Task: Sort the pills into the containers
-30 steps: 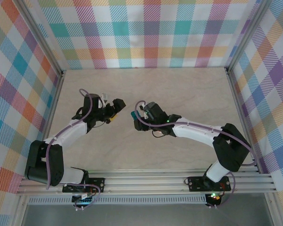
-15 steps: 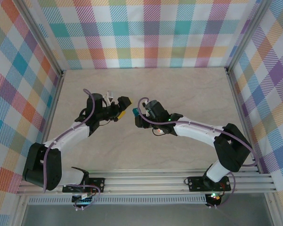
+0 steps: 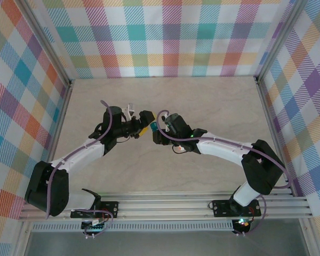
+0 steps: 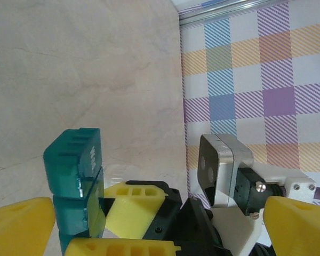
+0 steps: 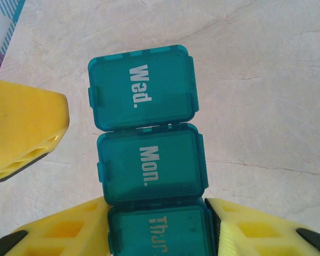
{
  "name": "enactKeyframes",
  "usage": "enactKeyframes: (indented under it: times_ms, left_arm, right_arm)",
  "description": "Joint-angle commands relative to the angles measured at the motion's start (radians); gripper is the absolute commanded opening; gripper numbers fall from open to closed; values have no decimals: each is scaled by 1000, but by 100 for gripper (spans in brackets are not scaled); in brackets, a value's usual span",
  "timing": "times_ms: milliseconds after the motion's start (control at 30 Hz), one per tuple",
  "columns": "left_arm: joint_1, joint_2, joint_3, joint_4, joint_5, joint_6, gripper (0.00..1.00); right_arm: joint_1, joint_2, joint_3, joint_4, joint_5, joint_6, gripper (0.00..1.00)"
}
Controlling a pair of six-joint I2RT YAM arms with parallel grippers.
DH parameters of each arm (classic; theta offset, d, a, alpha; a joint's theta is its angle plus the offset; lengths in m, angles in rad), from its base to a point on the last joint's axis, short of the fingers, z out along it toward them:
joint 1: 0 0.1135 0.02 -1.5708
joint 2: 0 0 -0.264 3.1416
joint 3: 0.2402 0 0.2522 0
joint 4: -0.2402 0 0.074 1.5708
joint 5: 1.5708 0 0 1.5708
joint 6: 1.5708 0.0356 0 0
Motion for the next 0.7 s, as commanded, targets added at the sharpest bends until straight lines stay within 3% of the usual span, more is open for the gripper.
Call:
enactKeyframes:
  times_ms: [0,400,667]
  left_arm:
    - [-21,11,40,30,-13,-4,100]
    - [-40,27,58,5,-33,18,100]
    - [-41,-5,43,-46,-107,29,100]
  right_arm:
    - [-7,-5,-13,33,-17,11,46]
    - [-8,-16,-26,45,-25,16,46]
    - [-11,-28,-32,44,-14,21,46]
